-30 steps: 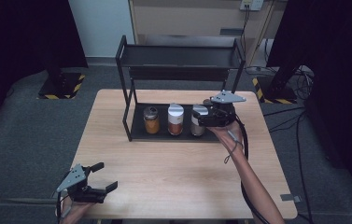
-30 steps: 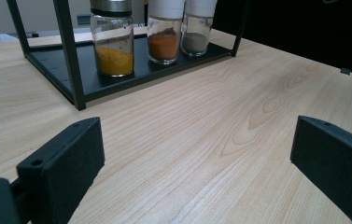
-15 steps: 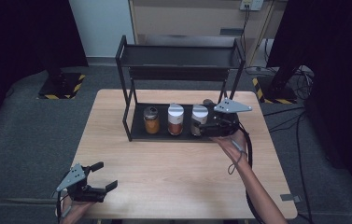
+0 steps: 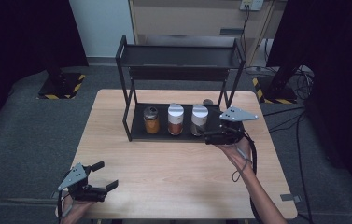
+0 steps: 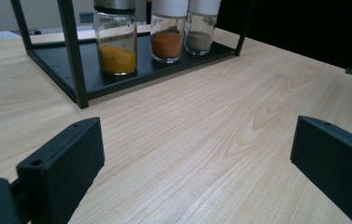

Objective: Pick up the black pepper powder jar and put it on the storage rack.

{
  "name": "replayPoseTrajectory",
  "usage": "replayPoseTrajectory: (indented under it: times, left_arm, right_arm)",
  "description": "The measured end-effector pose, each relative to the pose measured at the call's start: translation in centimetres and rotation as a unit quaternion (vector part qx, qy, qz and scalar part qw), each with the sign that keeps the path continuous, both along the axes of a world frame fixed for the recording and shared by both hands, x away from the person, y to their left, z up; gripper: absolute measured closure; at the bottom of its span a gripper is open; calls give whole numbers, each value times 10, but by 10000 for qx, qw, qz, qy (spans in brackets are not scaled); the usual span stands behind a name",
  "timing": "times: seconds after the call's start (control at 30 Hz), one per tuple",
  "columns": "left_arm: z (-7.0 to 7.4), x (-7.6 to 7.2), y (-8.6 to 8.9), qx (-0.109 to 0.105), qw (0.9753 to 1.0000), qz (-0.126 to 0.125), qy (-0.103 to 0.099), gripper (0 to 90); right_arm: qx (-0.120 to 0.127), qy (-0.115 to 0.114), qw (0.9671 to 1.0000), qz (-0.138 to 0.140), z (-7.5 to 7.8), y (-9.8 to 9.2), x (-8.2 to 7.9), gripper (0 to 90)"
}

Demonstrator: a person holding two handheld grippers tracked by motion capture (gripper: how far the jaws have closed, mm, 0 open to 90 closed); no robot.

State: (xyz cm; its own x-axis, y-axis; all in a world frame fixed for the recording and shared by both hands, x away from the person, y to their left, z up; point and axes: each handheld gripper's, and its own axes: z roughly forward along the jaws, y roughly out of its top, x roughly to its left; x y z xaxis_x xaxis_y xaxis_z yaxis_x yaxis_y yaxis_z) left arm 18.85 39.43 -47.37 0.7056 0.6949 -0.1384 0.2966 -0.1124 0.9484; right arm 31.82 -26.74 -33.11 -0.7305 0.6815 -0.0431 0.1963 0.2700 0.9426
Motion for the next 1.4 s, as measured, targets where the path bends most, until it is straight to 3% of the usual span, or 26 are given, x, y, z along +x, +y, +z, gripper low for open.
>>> replayPoseTrajectory:
  times: [0.57,0.87,1.03,1.4]
  left_arm:
    - [0,-2,1,-10,10000,-46,-81,20]
    - [0,-3,1,-10,9999,-58,-100,19]
    - [0,-4,1,-26,9999,-42,-119,19]
    - [0,-4,1,-26,9999,-37,-114,20]
  right_arm:
    - [92,-70,9999,-114,-4,-37,-52,107]
    - [213,47,9996,-200,-11,-59,-77,103]
    - [274,-2,9990,-362,-20,-76,-104,103]
    - [365,156,9968,-700,-45,-100,-131,101]
